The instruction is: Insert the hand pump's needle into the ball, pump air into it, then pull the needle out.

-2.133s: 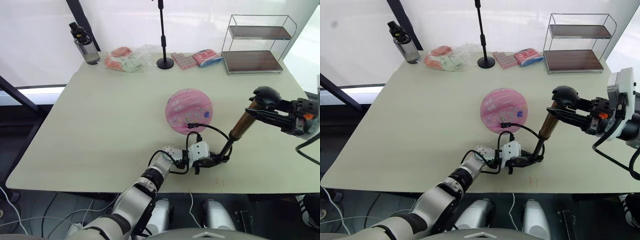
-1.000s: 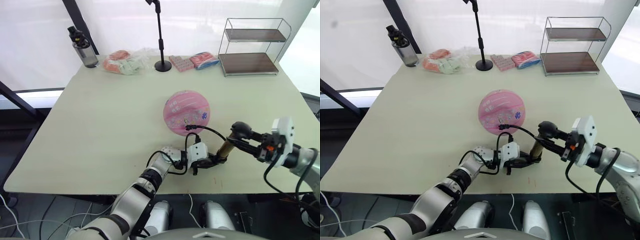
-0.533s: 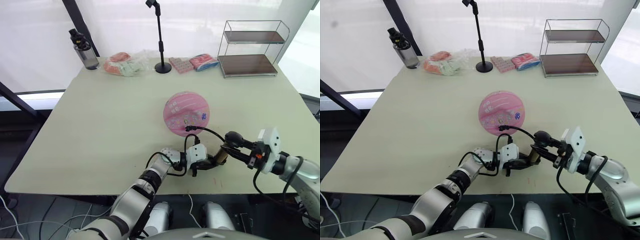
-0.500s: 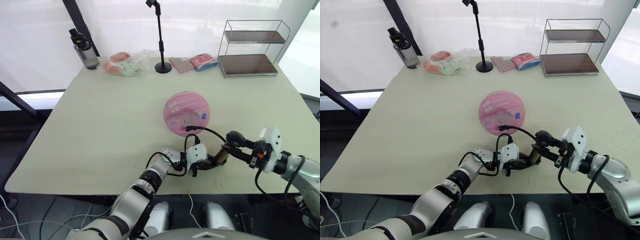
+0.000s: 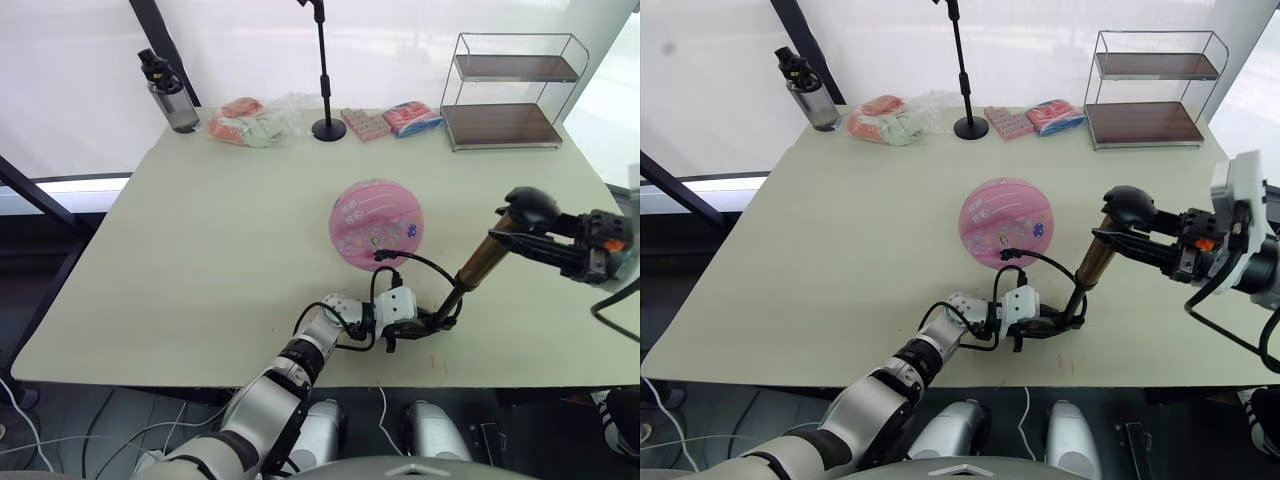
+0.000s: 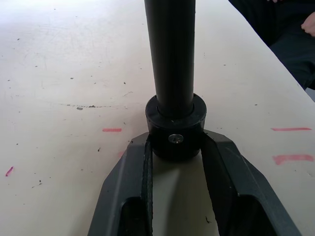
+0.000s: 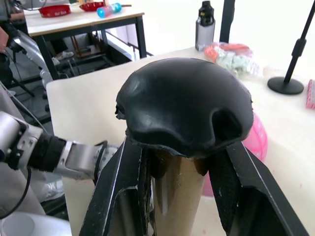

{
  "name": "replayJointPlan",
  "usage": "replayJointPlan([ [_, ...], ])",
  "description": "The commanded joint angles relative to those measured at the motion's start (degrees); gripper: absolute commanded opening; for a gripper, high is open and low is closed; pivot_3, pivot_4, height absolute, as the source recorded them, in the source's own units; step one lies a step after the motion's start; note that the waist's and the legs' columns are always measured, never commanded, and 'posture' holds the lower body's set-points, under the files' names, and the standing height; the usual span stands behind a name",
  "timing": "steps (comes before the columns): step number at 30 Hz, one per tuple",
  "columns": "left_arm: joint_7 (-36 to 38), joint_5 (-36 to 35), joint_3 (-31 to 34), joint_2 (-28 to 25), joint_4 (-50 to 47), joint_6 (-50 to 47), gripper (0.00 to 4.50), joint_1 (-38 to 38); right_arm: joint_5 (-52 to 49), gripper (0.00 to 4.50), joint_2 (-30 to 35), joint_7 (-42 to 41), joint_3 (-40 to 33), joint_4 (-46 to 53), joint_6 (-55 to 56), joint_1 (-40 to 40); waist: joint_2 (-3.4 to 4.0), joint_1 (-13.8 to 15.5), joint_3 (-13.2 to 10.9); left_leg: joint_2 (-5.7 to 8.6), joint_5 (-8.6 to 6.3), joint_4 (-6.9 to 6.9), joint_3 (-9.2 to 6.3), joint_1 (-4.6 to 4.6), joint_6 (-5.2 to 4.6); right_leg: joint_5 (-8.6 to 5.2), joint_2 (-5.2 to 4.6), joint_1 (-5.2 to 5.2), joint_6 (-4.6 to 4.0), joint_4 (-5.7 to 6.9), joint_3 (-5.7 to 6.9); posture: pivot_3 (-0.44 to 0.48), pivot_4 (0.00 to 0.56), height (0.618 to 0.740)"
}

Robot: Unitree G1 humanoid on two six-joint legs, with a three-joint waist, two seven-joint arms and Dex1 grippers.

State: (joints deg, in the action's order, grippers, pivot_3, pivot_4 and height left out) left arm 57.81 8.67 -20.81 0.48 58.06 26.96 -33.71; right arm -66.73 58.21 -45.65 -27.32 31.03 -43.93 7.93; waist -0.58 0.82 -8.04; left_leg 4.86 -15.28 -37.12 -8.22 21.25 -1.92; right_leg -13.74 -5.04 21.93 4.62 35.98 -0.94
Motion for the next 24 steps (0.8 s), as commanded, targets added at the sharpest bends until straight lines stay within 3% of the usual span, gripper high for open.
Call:
replayJointPlan([
  [1, 0.32, 2.34, -1.62, -1.62, 4.05, -1.89, 1.09, 2.21, -5.86, 1.08, 2.1, 1.73, -6.99, -0.57, -0.16, 4.88, 0.03, 0.05, 0.0, 0.0, 0.0, -0.03, -0.02, 0.1, 0.0, 0.02, 0.0, 0.09, -0.02, 0.0, 0.02, 0.0, 0.15, 0.74],
  [4, 0.26, 2.25, -1.65, -1.57, 4.06, -1.88, 1.09, 2.3, -7.9, 1.08, 3.67, 1.9, -7.54, -1.44, -2.48, 6.16, 0.08, 0.1, -0.01, 0.06, 0.02, -0.23, 0.0, 0.74, -0.01, 0.16, -0.01, 0.69, -0.01, 0.04, -0.03, 0.0, 0.15, 0.74],
  [7, 0.19, 2.15, -1.69, -1.48, 4.18, -1.91, 1.09, 2.25, -7.73, 1.08, 3.82, 1.53, -6.53, -1.21, -4.08, 5.06, 0.08, 0.19, -0.02, 0.09, 0.02, -0.26, 0.0, 0.79, -0.01, 0.23, -0.06, 0.73, -0.04, 0.03, -0.03, 0.0, 0.15, 0.74],
  [20, -0.03, 1.93, -1.3, -1.48, 3.71, -2.14, 1.09, 2.51, 8.54, 1.08, -4.47, -0.12, 5.76, 3.15, 2.53, -6.2, 0.13, -0.06, 0.07, 0.02, 0.02, -0.24, 0.08, 0.54, -0.01, 0.2, 0.04, 0.55, 0.02, 0.04, -0.08, 0.0, 0.15, 0.74],
  [24, 0.08, 1.88, -1.3, -1.45, 3.61, -2.3, 1.09, 2.55, 16.72, 1.08, -8.35, -1.13, 13.59, 1.95, 7.21, -9.51, 0.06, -0.1, 0.44, 0.0, 0.02, -0.22, 0.1, 0.46, -0.01, 0.21, 0.1, 0.53, -0.01, 0.06, -0.12, 0.0, 0.15, 0.74],
])
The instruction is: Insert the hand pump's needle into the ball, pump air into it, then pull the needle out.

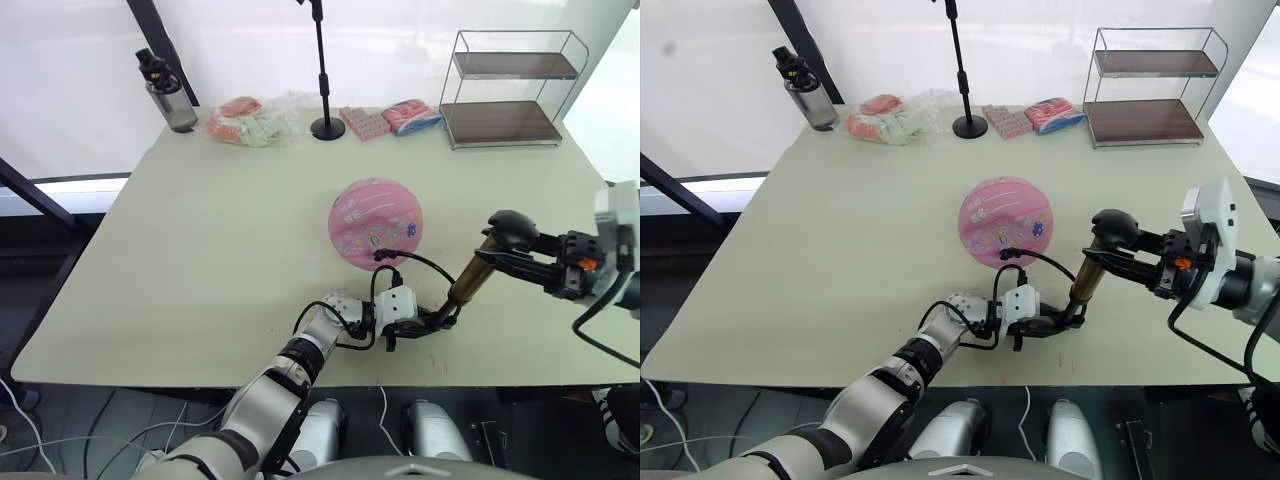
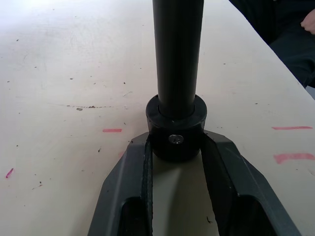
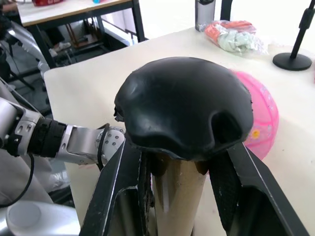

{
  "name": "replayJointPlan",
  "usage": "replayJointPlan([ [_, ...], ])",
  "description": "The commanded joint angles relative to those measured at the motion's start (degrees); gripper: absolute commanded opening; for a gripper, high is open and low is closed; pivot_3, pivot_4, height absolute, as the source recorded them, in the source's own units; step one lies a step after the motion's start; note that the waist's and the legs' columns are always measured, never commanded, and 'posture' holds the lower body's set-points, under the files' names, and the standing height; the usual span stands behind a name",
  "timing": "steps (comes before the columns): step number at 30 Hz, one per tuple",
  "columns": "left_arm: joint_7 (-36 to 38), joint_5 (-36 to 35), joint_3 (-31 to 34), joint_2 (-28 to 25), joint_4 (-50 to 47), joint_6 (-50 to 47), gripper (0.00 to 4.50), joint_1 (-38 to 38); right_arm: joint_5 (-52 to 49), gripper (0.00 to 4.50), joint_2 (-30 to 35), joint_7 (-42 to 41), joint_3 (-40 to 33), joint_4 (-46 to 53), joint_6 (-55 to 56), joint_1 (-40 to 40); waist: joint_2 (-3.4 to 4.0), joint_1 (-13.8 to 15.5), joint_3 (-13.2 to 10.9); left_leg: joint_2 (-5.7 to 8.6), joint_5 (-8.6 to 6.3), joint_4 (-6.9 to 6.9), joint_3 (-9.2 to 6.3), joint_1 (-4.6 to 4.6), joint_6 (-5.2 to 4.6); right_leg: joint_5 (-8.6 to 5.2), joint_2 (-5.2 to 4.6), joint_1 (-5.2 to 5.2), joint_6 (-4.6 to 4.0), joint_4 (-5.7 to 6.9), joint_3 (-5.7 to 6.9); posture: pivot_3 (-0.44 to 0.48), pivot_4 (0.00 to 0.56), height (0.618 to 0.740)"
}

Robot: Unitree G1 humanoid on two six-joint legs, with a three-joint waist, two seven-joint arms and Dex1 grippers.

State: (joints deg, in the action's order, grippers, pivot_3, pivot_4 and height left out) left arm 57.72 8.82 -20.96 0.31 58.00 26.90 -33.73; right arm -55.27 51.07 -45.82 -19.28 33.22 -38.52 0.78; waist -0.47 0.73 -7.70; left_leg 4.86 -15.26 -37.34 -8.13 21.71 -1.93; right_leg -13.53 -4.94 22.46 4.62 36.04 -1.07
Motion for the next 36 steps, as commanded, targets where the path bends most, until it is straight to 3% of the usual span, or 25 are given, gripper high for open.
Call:
replayJointPlan([
  [1, 0.17, 1.74, -1.14, -1.28, 3.68, -2.27, 1.09, 2.54, 7.63, 1.08, -2.25, -1.19, 7.73, -1.09, 3.16, -2.99, -0.02, -0.03, 0.18, -0.03, 0.0, 0.01, -0.01, 0.0, 0.0, 0.0, 0.03, 0.0, 0.0, 0.0, 0.02, 0.0, 0.15, 0.74],
  [7, 0.0, 1.84, -1.16, -1.25, 3.65, -2.43, 1.09, 2.51, 21.88, 1.08, -8.46, -1.03, 18.52, -9.32, 12.65, -5.3, 0.0, -0.41, 0.53, -0.04, 0.0, 0.03, 0.01, -0.18, 0.0, -0.02, 0.06, -0.13, 0.03, 0.01, -0.02, 0.0, 0.15, 0.74],
  [12, -0.23, 1.74, -1.07, -1.34, 3.52, -2.53, 1.09, 2.68, 24.71, 1.08, -11.31, -0.73, 20.65, -11.51, 15.59, -5.98, -0.07, -0.53, 0.49, -0.06, -0.02, 0.23, -0.01, -0.89, 0.01, -0.18, 0.06, -0.8, 0.23, -0.05, -0.01, 0.0, 0.15, 0.74],
  [17, -0.29, 1.75, -1.16, -1.29, 3.43, -2.54, 1.09, 2.83, 24.54, 1.08, -12.03, -1.43, 20.63, -10.2, 15.85, -6.09, -0.03, -0.77, 0.54, -0.06, -0.02, 0.24, -0.02, -0.96, 0.01, -0.19, 0.05, -0.8, 0.25, -0.06, -0.02, 0.0, 0.15, 0.74],
  [26, -0.31, 1.84, -1.23, -1.22, 3.53, -2.4, 1.09, 2.83, 8.49, 1.08, -7.94, 0.05, 7.13, -0.53, 6.52, -0.1, 0.15, -0.65, 0.28, 0.0, -0.02, 0.23, -0.03, -0.77, 0.01, -0.17, -0.02, -0.76, 0.24, -0.1, -0.03, 0.0, 0.15, 0.74],
  [36, 0.1, 1.99, -1.4, -1.09, 3.68, -2.08, 1.09, 2.71, -12.87, 1.08, 3.34, 2.5, -10.44, 0.84, -4.83, 6.93, 0.05, 0.06, -0.19, 0.01, -0.02, 0.22, -0.08, -0.59, 0.0, -0.13, -0.06, -0.65, 0.16, -0.14, 0.05, 0.0, 0.15, 0.74],
])
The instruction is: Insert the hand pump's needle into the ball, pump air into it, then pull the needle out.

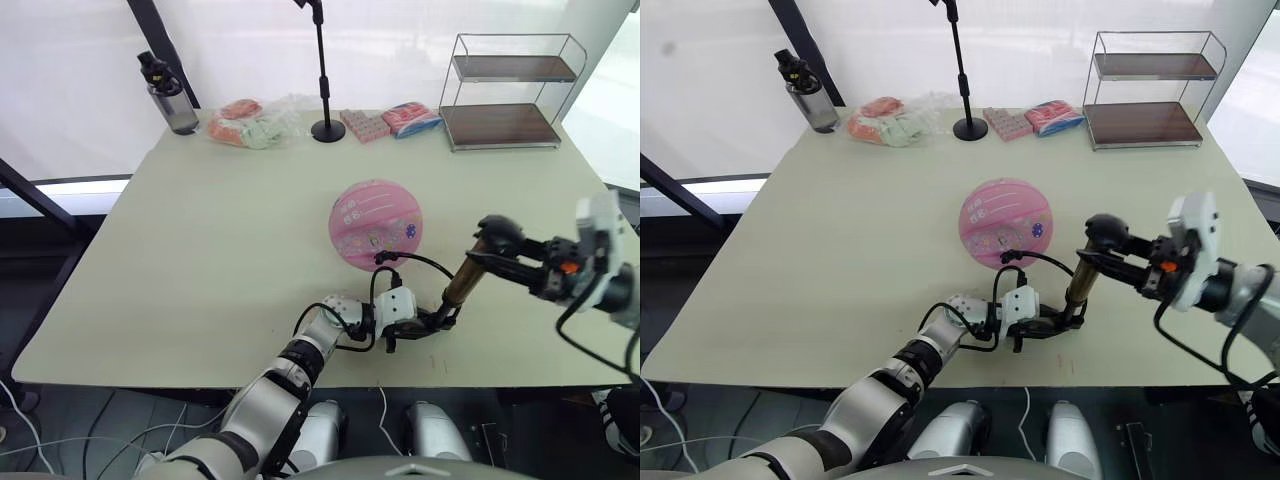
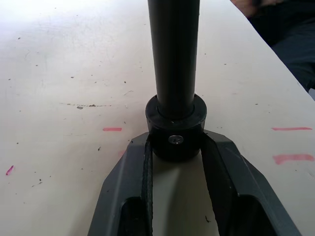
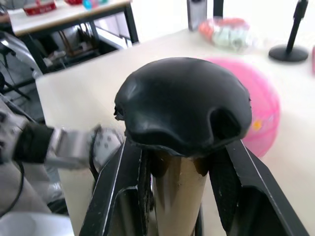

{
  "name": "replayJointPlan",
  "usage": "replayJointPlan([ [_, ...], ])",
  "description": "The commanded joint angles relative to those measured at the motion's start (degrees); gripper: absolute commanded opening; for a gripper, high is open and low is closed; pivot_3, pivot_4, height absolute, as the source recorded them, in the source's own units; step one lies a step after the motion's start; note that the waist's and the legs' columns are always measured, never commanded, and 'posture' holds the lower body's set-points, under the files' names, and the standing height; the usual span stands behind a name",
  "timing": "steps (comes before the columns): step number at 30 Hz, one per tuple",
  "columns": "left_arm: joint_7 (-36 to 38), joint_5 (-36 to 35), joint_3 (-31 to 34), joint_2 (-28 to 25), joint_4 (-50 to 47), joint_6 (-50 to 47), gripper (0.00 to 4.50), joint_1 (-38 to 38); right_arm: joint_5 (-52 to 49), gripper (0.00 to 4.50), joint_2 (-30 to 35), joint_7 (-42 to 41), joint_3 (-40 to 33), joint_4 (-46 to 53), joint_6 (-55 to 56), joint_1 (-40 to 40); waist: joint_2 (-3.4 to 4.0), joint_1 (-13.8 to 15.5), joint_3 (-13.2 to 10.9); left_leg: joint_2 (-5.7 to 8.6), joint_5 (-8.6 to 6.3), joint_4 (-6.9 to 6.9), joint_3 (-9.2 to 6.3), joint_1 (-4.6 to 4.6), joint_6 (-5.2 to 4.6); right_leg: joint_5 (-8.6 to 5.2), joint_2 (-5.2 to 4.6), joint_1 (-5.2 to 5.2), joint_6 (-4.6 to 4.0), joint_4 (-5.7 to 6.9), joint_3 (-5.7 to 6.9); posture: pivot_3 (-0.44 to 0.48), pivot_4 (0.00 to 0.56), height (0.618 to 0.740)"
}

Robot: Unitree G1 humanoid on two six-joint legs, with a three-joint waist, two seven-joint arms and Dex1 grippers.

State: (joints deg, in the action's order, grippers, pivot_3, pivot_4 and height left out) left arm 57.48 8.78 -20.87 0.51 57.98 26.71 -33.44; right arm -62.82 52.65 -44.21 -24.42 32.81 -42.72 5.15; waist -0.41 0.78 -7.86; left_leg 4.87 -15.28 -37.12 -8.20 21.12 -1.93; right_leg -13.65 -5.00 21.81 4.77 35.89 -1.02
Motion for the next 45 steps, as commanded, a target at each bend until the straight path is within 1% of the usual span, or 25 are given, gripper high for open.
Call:
replayJointPlan([
  [1, 0.37, 2.04, -1.5, -1.28, 3.71, -1.86, 1.09, 2.41, -6.84, 1.08, 2.69, 1.2, -6.18, 0.82, -1.36, 3.35, -0.04, 0.01, -0.05, -0.01, 0.0, -0.01, 0.0, 0.02, 0.0, 0.0, 0.0, 0.01, 0.0, 0.0, 0.0, 0.0, 0.15, 0.74],
  [3, 0.42, 2.04, -1.5, -1.27, 3.75, -1.85, 1.09, 2.38, -9.95, 1.08, 4.24, 1.78, -7.42, 0.07, -2.7, 4.91, -0.05, 0.01, -0.07, 0.0, 0.0, -0.02, 0.01, 0.04, 0.0, 0.0, -0.02, 0.01, 0.0, -0.01, 0.0, 0.0, 0.15, 0.74],
  [6, 0.42, 2.09, -1.54, -1.22, 3.8, -1.79, 1.09, 2.35, -11.79, 1.08, 6.22, 2.0, -8.25, -1.21, -3.95, 6.88, -0.07, 0.08, -0.1, 0.0, 0.0, -0.04, -0.01, 0.19, 0.0, 0.02, -0.02, 0.13, -0.04, -0.01, 0.04, 0.0, 0.15, 0.74],
  [9, 0.29, 2.14, -1.52, -1.15, 3.85, -1.79, 1.09, 2.28, -12.03, 1.08, 7.12, 1.84, -8.31, -2.09, -4.9, 7.58, -0.05, 0.14, -0.08, 0.03, 0.01, -0.21, -0.02, 0.67, -0.01, 0.12, -0.04, 0.57, -0.15, 0.01, 0.05, 0.0, 0.15, 0.74],
  [11, 0.18, 2.18, -1.51, -1.11, 3.83, -1.8, 1.09, 2.28, -11.09, 1.08, 6.97, 1.58, -7.54, -2.14, -5.17, 7.04, -0.05, 0.21, -0.09, 0.06, 0.01, -0.21, -0.01, 0.78, -0.01, 0.13, -0.06, 0.67, -0.16, 0.02, 0.04, 0.0, 0.15, 0.74],
  [14, 0.0, 2.18, -1.47, -1.05, 3.84, -1.83, 1.09, 2.27, -5.76, 1.08, 6.91, -0.78, -4.82, -0.55, -4.73, 3.09, -0.05, 0.25, -0.08, 0.06, 0.01, -0.21, -0.01, 0.77, -0.01, 0.13, -0.06, 0.68, -0.16, 0.02, 0.05, 0.0, 0.15, 0.74],
  [19, -0.17, 2.13, -1.42, -1.02, 3.84, -1.9, 1.09, 2.24, 1.14, 1.08, 3.25, -1.93, 0.01, 0.37, -1.06, -1.8, -0.11, 0.06, 0.0, 0.03, 0.01, -0.21, 0.0, 0.66, -0.01, 0.12, -0.02, 0.6, -0.14, 0.04, 0.05, 0.0, 0.15, 0.74],
  [21, -0.41, 2.23, -1.44, -1.06, 3.88, -1.95, 1.09, 2.21, 7.77, 1.08, 2.44, -3.08, 3.88, -0.34, 2.48, -4.13, -0.08, 0.02, 0.04, 0.04, 0.01, -0.22, 0.05, 0.6, -0.01, 0.11, -0.02, 0.55, -0.11, 0.05, 0.0, 0.0, 0.15, 0.74],
  [24, -0.72, 2.3, -1.47, -1.12, 3.94, -2.03, 1.09, 2.1, 13.24, 1.08, -1.1, -2.54, 9.08, -2.04, 6.2, -5.61, -0.08, -0.04, 0.22, -0.03, 0.01, -0.21, 0.03, 0.53, 0.0, 0.08, 0.06, 0.52, -0.06, 0.06, 0.02, 0.0, 0.15, 0.74],
  [28, -1.08, 2.4, -1.5, -1.19, 4.0, -2.09, 1.09, 2.0, 18.11, 1.08, -5.79, -2.6, 14.76, -3.91, 9.86, -7.18, -0.05, -0.11, 0.35, -0.03, 0.01, -0.21, 0.04, 0.45, 0.0, 0.06, 0.07, 0.46, -0.03, 0.07, 0.0, 0.0, 0.15, 0.74],
  [33, -1.94, 2.48, -1.48, -1.37, 3.84, -1.8, 1.09, 2.14, 27.18, 1.08, -11.07, -2.57, 22.85, -6.66, 16.33, -11.5, -0.06, -0.15, 0.63, -0.04, 0.01, -0.18, 0.01, 0.3, 0.0, 0.02, 0.09, 0.33, 0.02, 0.07, 0.01, 0.0, 0.15, 0.74],
  [34, -2.22, 2.47, -1.42, -1.41, 3.81, -1.72, 1.09, 2.18, 29.41, 1.08, -12.18, -2.31, 24.23, -8.01, 18.08, -12.19, -0.12, -0.18, 0.61, -0.03, 0.01, -0.13, 0.02, 0.16, 0.0, 0.0, 0.09, 0.21, 0.04, 0.06, -0.01, 0.0, 0.15, 0.74],
  [36, -2.55, 2.48, -1.4, -1.45, 3.76, -1.6, 1.09, 2.26, 32.71, 1.08, -13.68, -1.94, 25.65, -9.97, 20.64, -13.02, -0.19, -0.18, 0.61, -0.05, 0.0, 0.01, 0.03, -0.31, 0.01, -0.06, 0.08, -0.15, 0.1, 0.04, -0.02, 0.0, 0.15, 0.74],
  [37, -2.56, 2.43, -1.39, -1.44, 3.76, -1.63, 1.09, 2.3, 33.65, 1.08, -14.31, -1.8, 26.09, -10.48, 21.4, -13.28, -0.18, -0.2, 0.62, -0.06, 0.0, 0.03, 0.03, -0.38, 0.01, -0.1, 0.09, -0.19, 0.16, 0.03, -0.03, 0.0, 0.15, 0.74],
  [42, -1.46, 1.68, -1.07, -1.12, 4.0, -2.79, 1.09, 2.32, 36.44, 1.08, -15.44, -1.76, 26.5, -11.4, 24.01, -13.71, -0.15, -0.27, 0.76, -0.07, 0.0, 0.02, 0.03, -0.41, 0.01, -0.1, 0.11, -0.2, 0.18, 0.04, -0.04, 0.0, 0.15, 0.74],
  [45, -1.49, 1.71, -1.05, -1.1, 4.06, -2.51, 1.09, 2.25, 34.33, 1.08, -14.87, -2.22, 24.53, -8.93, 23.34, -13.27, -0.18, -0.26, 0.78, -0.08, 0.0, 0.02, 0.02, -0.4, 0.01, -0.1, 0.12, -0.2, 0.17, 0.04, -0.04, 0.0, 0.15, 0.74],
])
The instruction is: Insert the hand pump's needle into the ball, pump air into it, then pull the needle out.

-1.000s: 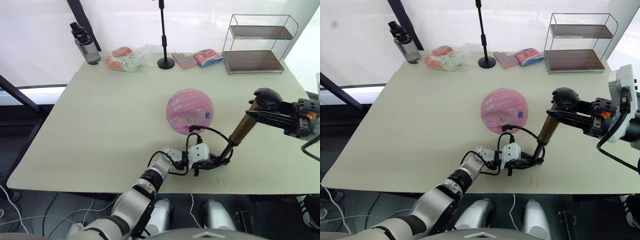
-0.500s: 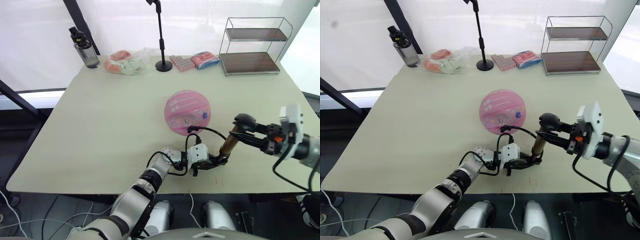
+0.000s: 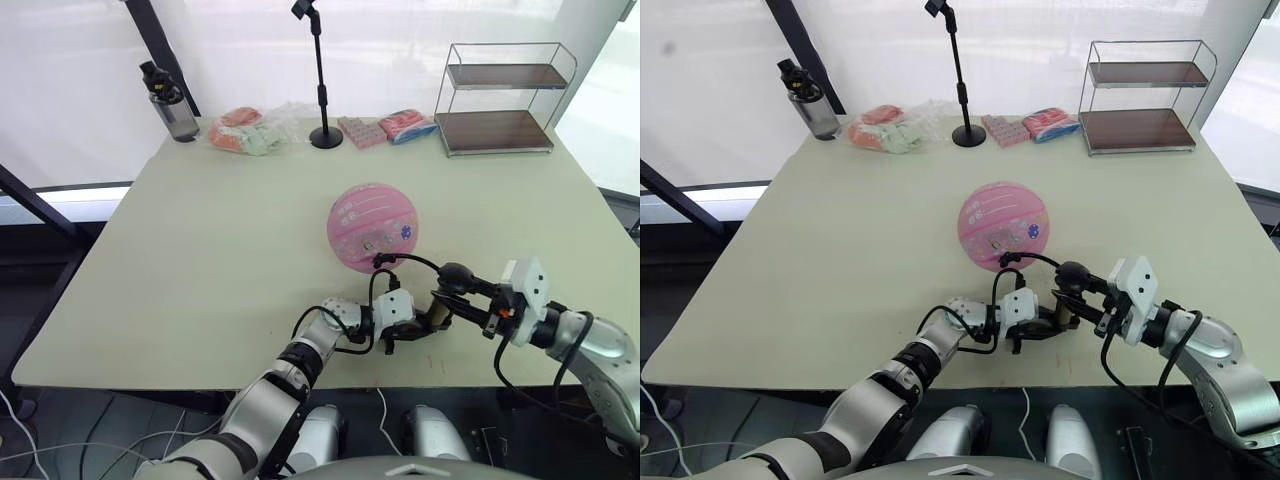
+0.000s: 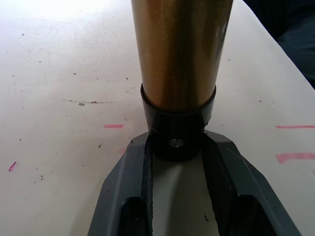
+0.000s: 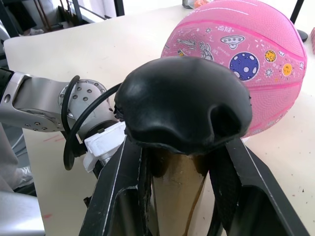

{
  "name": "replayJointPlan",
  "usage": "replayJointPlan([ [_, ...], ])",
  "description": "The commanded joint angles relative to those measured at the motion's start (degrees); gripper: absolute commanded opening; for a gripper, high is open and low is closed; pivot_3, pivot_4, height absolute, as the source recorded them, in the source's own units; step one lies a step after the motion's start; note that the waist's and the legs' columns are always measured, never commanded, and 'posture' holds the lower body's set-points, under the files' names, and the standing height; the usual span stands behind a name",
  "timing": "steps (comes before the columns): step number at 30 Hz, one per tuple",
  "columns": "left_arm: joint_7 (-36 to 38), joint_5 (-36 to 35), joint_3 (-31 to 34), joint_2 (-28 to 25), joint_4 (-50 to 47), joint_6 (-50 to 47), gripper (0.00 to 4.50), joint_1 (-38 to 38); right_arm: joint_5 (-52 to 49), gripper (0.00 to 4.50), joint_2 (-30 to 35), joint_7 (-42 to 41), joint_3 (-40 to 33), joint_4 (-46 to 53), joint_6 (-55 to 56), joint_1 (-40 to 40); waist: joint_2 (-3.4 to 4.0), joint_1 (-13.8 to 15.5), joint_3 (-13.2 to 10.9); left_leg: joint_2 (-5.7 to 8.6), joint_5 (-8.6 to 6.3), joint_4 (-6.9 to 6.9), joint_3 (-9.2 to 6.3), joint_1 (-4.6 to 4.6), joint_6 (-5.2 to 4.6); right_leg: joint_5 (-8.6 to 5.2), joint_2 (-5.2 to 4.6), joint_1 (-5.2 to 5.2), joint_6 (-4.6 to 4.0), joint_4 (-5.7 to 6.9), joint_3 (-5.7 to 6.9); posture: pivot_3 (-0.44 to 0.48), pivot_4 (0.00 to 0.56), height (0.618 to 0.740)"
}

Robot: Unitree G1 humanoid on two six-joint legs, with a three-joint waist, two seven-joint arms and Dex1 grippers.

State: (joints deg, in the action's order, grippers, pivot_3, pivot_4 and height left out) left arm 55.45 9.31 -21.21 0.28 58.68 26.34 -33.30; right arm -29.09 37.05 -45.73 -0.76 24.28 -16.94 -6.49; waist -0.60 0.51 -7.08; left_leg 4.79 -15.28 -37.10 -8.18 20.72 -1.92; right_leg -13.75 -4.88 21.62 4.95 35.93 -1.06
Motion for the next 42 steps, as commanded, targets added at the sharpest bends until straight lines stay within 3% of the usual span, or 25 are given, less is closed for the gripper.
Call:
replayJointPlan([
  [1, 0.58, 1.19, -0.71, -0.88, 3.38, -2.07, 1.09, 2.09, -0.41, 1.08, 1.06, -0.86, -0.13, 0.52, -2.84, -1.26, 0.0, 0.02, -0.01, 0.0, 0.0, 0.0, 0.0, 0.0, 0.0, 0.0, -0.01, 0.0, 0.0, 0.0, 0.0, 0.0, 0.15, 0.74],
  [9, 1.66, 0.64, -0.35, -0.61, 3.69, -1.41, 1.09, 2.07, -14.05, 1.08, 6.8, -2.47, -10.94, 8.08, -11.02, 5.6, 0.3, 0.24, -0.46, 0.06, 0.0, 0.0, 0.01, 0.19, 0.0, 0.0, -0.07, 0.06, -0.02, -0.01, -0.01, 0.0, 0.15, 0.74],
  [17, 2.03, 0.31, -0.27, -0.6, 3.89, -1.26, 1.09, 1.99, -27.6, 1.08, 15.42, -1.76, -23.23, 8.48, -20.7, 12.83, 0.23, 0.39, -0.93, 0.12, 0.0, -0.03, -0.06, 0.34, -0.01, 0.01, -0.16, 0.09, -0.01, -0.06, 0.08, 0.0, 0.15, 0.74],
  [24, 1.79, 0.04, -0.32, -0.69, 3.99, -1.11, 1.09, 1.8, -37.02, 1.08, 21.51, -0.28, -29.74, 6.73, -26.8, 18.78, 0.22, 0.45, -1.01, 0.12, 0.0, -0.08, -0.06, 0.52, -0.01, 0.02, -0.19, 0.22, -0.03, -0.06, 0.1, 0.0, 0.15, 0.74],
  [31, 2.48, -0.52, -0.33, -0.61, 4.08, -1.4, 1.09, 1.74, -39.3, 1.08, 23.33, 0.09, -30.72, 6.31, -29.2, 20.34, 0.25, 0.53, -0.99, 0.15, 0.02, -0.26, -0.07, 1.11, -0.02, 0.19, -0.2, 0.76, -0.23, -0.03, 0.12, 0.0, 0.15, 0.74],
  [42, 2.48, -0.38, -0.66, -1.12, 3.76, -0.53, 1.09, 1.74, -35.31, 1.08, 17.92, -0.63, -25.3, 8.32, -27.73, 13.37, 0.23, 0.37, -0.99, 0.15, 0.01, -0.25, -0.04, 1.06, -0.02, 0.2, -0.18, 0.76, -0.23, -0.02, 0.09, 0.0, 0.15, 0.74],
])
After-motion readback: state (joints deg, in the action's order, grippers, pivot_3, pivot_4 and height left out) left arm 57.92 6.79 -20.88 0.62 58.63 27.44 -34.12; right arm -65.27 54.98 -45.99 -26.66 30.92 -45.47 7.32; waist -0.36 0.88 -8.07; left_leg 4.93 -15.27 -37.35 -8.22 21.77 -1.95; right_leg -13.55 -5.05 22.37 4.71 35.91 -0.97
